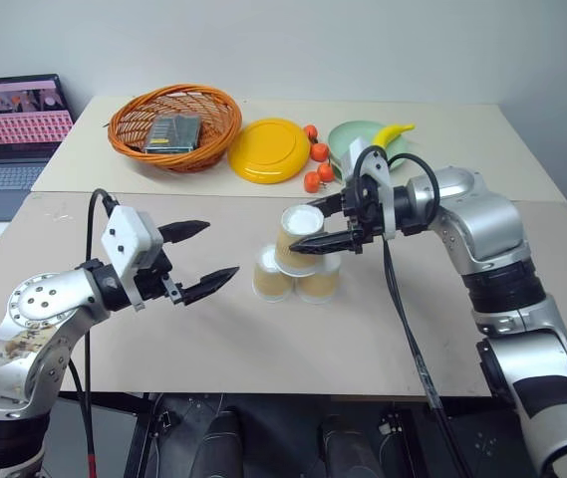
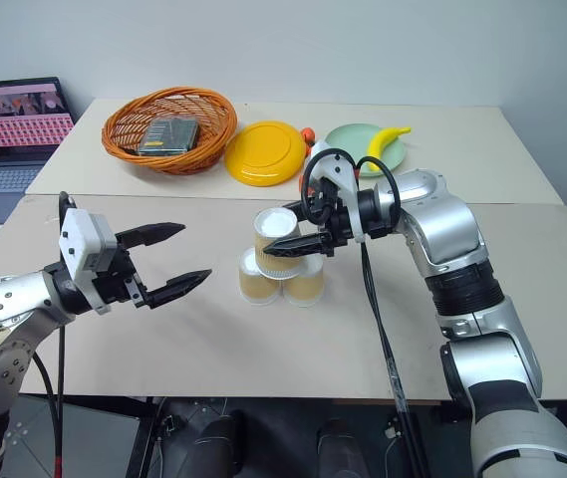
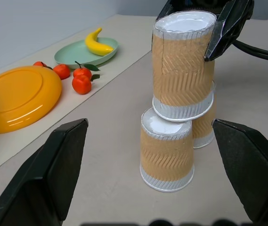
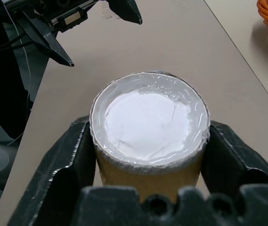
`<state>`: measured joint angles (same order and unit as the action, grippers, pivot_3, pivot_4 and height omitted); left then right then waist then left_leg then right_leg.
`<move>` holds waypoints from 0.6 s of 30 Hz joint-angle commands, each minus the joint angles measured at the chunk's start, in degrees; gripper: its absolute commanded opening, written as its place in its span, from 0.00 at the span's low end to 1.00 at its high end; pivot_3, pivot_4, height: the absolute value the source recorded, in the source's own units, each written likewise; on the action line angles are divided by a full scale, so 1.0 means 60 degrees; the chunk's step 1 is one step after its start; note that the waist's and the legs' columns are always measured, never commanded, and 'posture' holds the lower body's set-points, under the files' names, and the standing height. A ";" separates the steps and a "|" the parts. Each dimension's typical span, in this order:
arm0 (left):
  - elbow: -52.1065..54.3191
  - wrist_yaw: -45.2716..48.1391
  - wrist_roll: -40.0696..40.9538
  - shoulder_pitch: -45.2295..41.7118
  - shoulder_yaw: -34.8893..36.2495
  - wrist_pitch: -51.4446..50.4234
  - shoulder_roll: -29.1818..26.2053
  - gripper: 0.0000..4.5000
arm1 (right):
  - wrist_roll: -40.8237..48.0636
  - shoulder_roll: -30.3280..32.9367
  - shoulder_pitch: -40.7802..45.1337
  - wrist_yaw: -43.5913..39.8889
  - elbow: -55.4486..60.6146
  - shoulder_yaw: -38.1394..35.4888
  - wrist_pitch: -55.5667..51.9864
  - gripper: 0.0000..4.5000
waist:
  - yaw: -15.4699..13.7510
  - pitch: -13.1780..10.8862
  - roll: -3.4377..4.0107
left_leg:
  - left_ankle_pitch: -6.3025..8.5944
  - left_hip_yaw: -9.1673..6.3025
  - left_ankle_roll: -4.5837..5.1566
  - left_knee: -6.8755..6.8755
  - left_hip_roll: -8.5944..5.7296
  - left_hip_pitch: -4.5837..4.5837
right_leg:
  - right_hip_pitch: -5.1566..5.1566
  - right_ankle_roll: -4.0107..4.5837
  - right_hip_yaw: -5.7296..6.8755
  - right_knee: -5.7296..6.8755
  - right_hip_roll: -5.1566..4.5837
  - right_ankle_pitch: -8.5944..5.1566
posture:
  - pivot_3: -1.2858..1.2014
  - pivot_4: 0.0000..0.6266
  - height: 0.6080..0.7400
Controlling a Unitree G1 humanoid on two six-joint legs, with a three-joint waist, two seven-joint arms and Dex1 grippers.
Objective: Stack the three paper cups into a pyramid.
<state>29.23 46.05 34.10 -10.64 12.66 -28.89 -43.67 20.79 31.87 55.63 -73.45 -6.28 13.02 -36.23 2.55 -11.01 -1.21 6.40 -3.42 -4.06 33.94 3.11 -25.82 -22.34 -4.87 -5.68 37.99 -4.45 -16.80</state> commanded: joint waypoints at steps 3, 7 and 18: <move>0.0162 -0.0032 0.0101 -0.0088 0.0184 0.0034 -0.0079 1.00 | -0.0079 0.0031 0.0227 0.0036 -0.0012 -0.0236 0.0470 0.98 | -0.0001 0.0000 0.0000 | 0.0000 0.0000 0.0000 0.0000 0.0000 0.0000 | 0.0000 0.0000 0.0000 0.0000 0.0000 0.0000 | 0.52 0.24 0.94; 0.0100 -0.0033 0.0077 -0.0093 0.0181 0.0068 -0.0060 1.00 | -0.0005 0.0022 0.0599 0.0056 -0.0066 -0.0377 0.0506 0.98 | 0.0006 0.0000 0.0000 | 0.0000 0.0000 0.0000 0.0000 0.0000 0.0000 | -0.0001 0.0000 0.0000 0.0000 0.0000 0.0000 | 0.52 0.24 0.94; -0.0119 0.0002 0.0006 -0.0178 0.0028 0.0203 0.0050 1.00 | 0.0556 0.0234 0.1836 0.0044 0.0095 -0.0939 -0.0241 0.98 | -0.0004 0.0000 0.0000 | 0.0000 0.0000 0.0000 -0.0002 0.0000 -0.0001 | -0.0001 0.0000 0.0000 -0.0001 -0.0001 0.0000 | 0.52 0.24 0.94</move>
<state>28.21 45.88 34.06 -10.71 12.49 -28.81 -43.47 22.55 32.37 64.19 -73.04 -7.93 10.07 -36.87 2.53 -11.01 -1.20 6.40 -3.41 -4.06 33.93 3.11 -25.82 -22.35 -4.87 -5.68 37.98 -4.45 -16.80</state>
